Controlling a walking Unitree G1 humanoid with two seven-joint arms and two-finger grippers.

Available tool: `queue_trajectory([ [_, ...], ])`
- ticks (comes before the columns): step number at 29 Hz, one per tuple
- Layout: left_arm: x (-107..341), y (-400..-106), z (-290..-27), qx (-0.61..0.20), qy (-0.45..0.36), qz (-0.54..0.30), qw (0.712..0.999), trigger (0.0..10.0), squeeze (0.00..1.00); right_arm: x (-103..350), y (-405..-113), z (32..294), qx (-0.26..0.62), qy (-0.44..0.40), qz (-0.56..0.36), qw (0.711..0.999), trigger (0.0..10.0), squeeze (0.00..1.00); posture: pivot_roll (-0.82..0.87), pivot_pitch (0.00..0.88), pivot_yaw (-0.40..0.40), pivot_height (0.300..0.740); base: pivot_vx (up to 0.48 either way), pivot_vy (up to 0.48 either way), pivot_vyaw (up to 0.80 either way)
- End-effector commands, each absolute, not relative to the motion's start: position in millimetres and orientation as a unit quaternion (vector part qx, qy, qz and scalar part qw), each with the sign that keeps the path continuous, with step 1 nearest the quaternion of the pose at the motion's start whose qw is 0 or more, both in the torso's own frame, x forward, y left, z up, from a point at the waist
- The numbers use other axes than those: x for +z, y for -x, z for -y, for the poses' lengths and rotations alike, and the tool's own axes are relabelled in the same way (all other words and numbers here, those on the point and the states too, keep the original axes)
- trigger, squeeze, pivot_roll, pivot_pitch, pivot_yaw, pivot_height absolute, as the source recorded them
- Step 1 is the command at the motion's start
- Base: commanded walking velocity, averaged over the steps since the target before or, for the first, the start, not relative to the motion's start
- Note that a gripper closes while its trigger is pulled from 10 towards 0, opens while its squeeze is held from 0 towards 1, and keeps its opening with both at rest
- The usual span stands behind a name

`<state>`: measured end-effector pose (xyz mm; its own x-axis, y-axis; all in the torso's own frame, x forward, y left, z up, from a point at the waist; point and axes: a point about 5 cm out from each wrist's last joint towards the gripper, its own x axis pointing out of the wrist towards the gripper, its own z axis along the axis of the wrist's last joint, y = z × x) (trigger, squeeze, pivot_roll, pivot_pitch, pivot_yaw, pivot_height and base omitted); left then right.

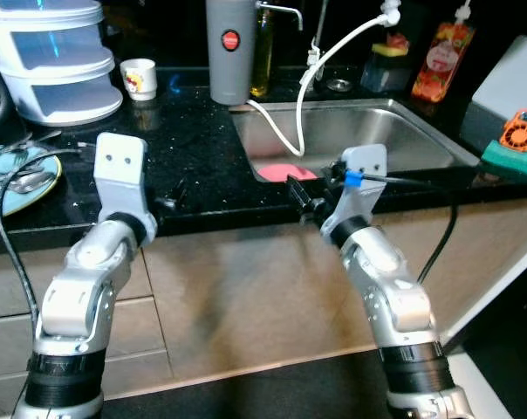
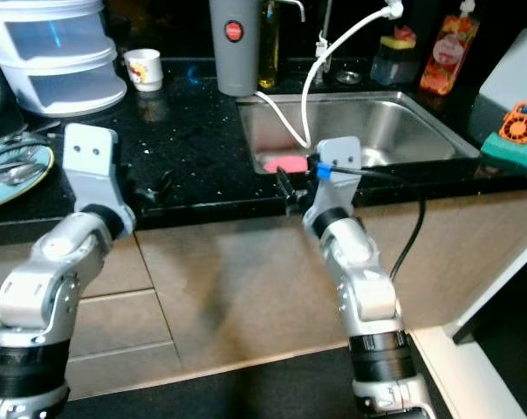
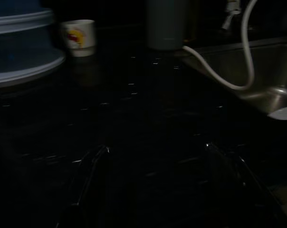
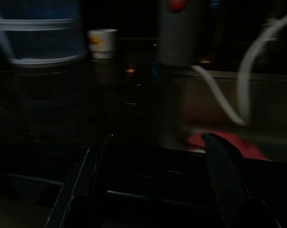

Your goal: Kitchen organization

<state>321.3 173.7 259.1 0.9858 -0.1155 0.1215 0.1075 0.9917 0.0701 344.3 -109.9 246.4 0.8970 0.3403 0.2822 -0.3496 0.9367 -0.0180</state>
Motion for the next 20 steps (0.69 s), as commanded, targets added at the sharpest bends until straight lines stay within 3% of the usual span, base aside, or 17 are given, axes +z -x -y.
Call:
queue_trajectory([
  [1,258.9,-321.7,-174.9,-0.057,-0.034,0.058,0.996,10.0,0.00,242.9,-344.0,111.6,0.174,-0.016,0.135,0.975,10.0,0.00,-0.01,0.078,0.000,0.740,0.000,0.368,0.00],
  [20,260.4,-321.5,-174.5,-0.060,-0.040,0.057,0.996,10.0,0.00,241.3,-342.7,110.0,0.175,-0.019,0.135,0.975,10.0,0.00,-0.01,0.070,0.005,0.740,0.000,0.369,0.00],
])
